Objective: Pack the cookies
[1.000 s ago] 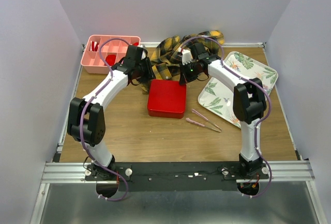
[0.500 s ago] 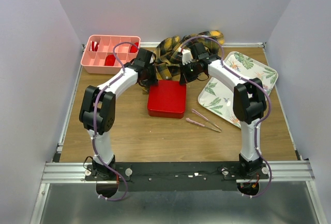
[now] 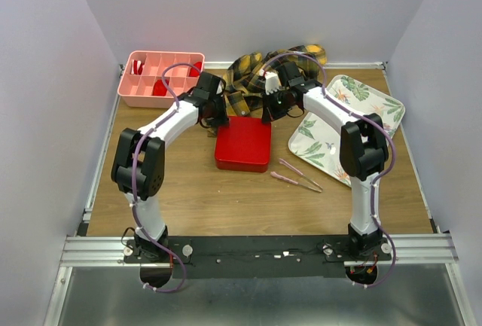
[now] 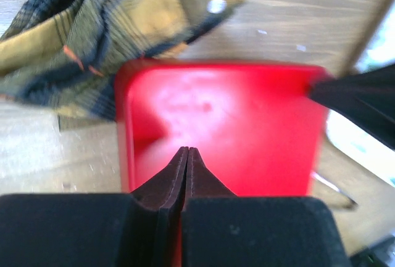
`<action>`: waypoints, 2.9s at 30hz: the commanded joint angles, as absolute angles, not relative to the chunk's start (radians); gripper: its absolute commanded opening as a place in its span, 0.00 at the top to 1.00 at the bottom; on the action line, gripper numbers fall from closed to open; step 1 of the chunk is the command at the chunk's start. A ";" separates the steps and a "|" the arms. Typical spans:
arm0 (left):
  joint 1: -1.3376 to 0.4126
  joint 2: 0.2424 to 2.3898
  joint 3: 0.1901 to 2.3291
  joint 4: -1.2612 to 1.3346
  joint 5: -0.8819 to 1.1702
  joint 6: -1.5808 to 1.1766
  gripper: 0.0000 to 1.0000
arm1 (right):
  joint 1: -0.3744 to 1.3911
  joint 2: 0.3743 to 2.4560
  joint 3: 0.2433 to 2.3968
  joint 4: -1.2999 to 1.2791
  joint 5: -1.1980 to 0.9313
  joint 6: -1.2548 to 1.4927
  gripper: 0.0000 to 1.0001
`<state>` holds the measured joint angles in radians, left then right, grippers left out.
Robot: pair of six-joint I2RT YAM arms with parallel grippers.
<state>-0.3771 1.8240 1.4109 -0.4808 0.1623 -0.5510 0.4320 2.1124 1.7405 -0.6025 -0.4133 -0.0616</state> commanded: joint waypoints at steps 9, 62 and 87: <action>-0.388 1.451 1.053 -0.451 0.359 -0.617 0.96 | 0.433 2.102 1.692 -0.675 -0.390 -0.089 0.96; -0.295 1.324 0.936 -0.230 0.396 -0.607 0.66 | 0.436 1.862 1.712 -0.698 -0.443 -0.215 0.69; -0.100 0.845 1.040 -0.566 -0.089 -0.440 0.01 | -0.129 1.243 1.505 -0.652 -0.442 -0.216 0.00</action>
